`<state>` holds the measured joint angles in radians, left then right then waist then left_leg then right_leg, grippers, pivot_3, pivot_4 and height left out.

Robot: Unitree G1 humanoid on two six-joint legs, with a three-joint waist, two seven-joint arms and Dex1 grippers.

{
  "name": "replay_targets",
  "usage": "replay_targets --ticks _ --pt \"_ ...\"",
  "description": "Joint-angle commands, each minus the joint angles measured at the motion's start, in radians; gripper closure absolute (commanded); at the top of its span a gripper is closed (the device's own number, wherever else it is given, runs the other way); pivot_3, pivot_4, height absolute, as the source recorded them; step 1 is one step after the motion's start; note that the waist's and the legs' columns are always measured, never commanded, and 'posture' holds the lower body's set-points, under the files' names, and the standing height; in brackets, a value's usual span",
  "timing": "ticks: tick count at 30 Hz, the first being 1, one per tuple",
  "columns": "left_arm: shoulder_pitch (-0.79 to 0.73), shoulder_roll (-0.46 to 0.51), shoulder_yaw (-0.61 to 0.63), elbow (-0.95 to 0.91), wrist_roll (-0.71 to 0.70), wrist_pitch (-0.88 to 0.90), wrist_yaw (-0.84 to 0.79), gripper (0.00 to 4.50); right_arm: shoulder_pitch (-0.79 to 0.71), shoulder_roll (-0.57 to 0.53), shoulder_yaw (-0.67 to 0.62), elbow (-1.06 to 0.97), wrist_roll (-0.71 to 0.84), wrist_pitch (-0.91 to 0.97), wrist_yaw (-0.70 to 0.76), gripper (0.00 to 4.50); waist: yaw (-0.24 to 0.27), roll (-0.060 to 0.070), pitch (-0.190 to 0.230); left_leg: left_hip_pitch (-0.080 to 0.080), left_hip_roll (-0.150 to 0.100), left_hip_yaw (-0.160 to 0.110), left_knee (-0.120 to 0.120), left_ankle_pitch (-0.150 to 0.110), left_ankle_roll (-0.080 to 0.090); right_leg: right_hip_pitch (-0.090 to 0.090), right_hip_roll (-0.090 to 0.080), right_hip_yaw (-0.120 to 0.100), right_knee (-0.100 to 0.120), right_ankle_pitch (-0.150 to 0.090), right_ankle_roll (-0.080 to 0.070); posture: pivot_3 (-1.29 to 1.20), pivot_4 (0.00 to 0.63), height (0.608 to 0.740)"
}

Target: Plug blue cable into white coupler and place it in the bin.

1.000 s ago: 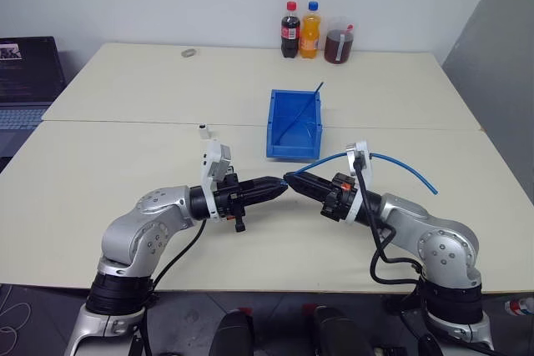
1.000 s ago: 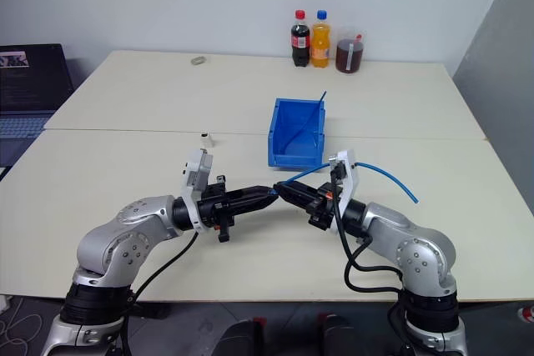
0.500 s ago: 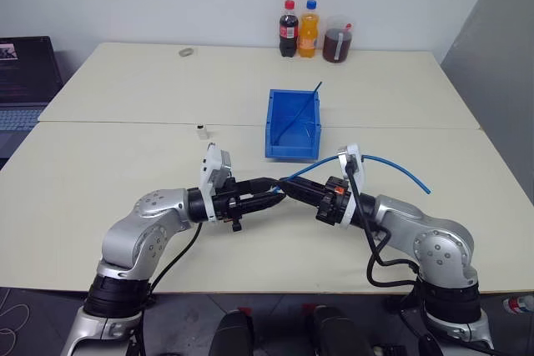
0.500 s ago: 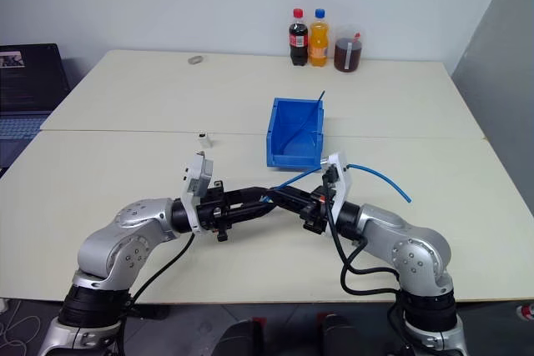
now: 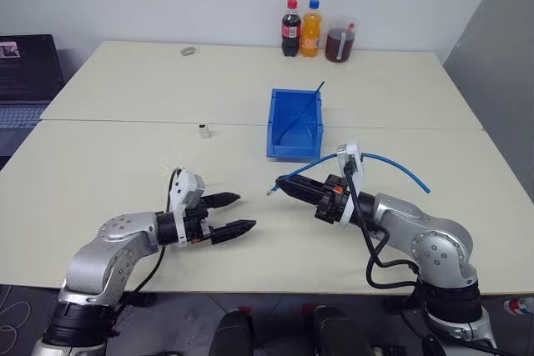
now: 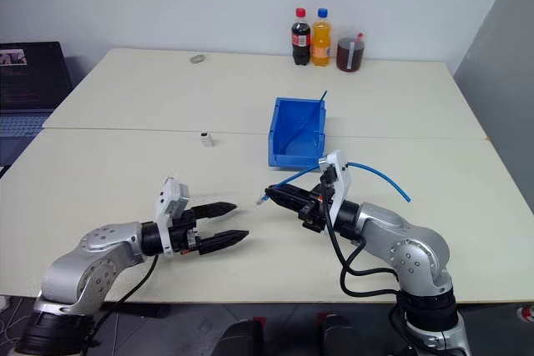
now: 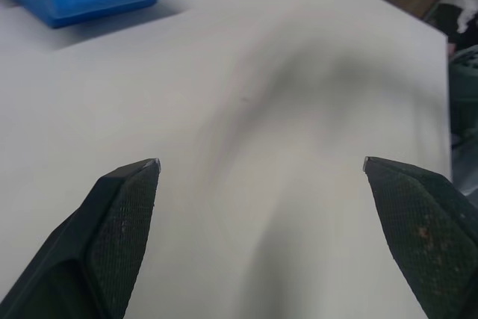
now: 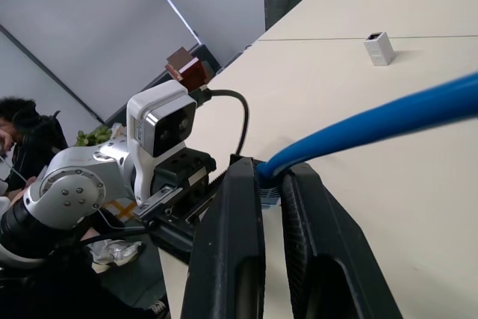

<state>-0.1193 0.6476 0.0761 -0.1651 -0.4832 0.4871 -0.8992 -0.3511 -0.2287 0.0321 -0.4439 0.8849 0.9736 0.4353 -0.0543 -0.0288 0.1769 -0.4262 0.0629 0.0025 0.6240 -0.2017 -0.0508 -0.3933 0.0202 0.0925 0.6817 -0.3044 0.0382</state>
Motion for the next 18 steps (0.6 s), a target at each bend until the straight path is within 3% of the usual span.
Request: replay_targets --ticks 1,6,10,18 --pt "-0.046 -0.053 0.04 0.049 0.152 -0.093 0.234 0.0 -0.009 -0.003 0.003 0.0 -0.008 -0.037 0.018 4.45 0.001 0.0 0.0 0.0 0.0 0.0 0.0 0.0 0.0 0.0 0.0 0.0 0.0 0.0 0.0 0.0 0.15 0.74" --pt "-0.166 -0.129 0.065 0.142 0.24 -0.006 0.476 0.0 -0.022 -0.003 0.011 0.024 -0.024 -0.055 0.025 4.45 0.006 -0.001 0.0 -0.001 0.0 -0.001 0.001 0.0 0.0 0.0 0.001 -0.001 0.0 0.001 0.001 0.0 0.15 0.74" --pt "-0.244 -0.154 0.039 0.204 0.285 0.032 0.542 0.0 -0.03 -0.003 0.016 0.036 -0.036 -0.068 0.033 4.45 0.006 -0.002 0.0 -0.003 0.0 0.0 0.001 0.0 0.0 -0.001 0.001 -0.001 0.0 0.001 0.002 0.0 0.15 0.74" --pt "-0.483 -0.231 0.094 0.501 0.306 0.054 0.706 0.0 -0.038 0.002 0.019 0.047 -0.044 -0.082 0.028 4.45 0.017 -0.002 0.0 -0.006 -0.001 -0.002 0.004 0.0 0.0 -0.002 0.001 -0.003 0.0 0.003 0.002 0.0 0.15 0.74"
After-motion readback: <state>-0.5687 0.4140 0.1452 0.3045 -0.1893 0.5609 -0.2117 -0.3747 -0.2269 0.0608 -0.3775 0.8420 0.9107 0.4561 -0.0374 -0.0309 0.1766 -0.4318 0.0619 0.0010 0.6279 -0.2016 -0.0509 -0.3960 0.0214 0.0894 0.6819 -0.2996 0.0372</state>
